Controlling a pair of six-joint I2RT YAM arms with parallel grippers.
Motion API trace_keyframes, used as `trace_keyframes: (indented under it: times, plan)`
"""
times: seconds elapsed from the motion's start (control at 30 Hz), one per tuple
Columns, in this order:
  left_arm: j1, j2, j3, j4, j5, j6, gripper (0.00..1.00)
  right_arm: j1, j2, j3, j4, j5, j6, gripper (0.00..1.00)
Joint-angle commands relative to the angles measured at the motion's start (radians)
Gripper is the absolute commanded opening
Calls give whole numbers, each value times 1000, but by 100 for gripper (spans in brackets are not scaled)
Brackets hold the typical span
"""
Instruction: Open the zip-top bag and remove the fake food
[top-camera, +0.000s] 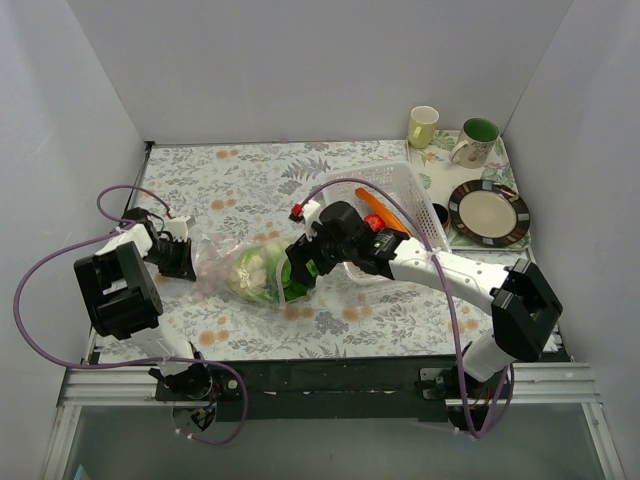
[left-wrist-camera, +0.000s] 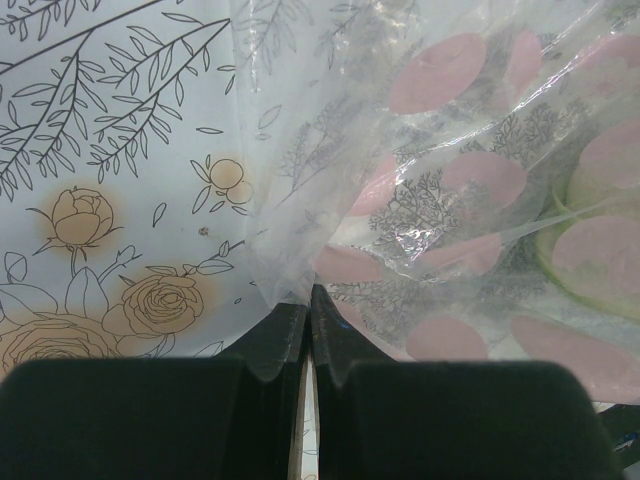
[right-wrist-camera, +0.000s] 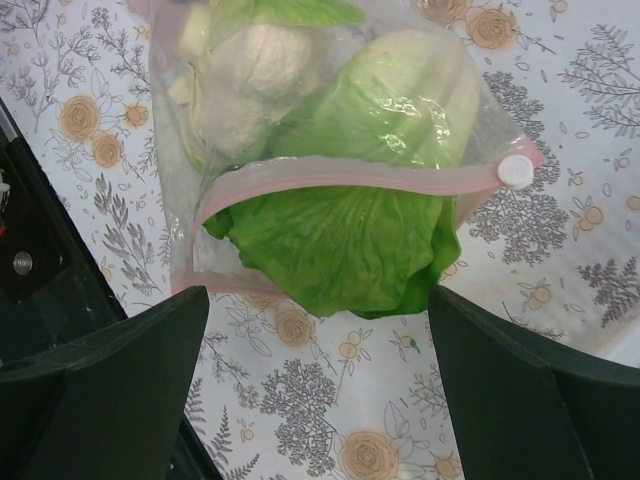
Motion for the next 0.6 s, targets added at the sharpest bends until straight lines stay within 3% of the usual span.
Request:
trace_keyframes:
  times: [0.0, 0.3, 0.57]
  plan:
    - [0, -18, -13, 33, -47, 24, 0, 28, 53, 35, 91, -24, 30, 98]
    - [1, -38, -36, 36, -56, 35, 0, 42, 168, 24, 192, 232, 58, 98]
    - [0, -44, -39, 33, -58, 32, 0, 68, 205, -14, 352, 195, 79, 98]
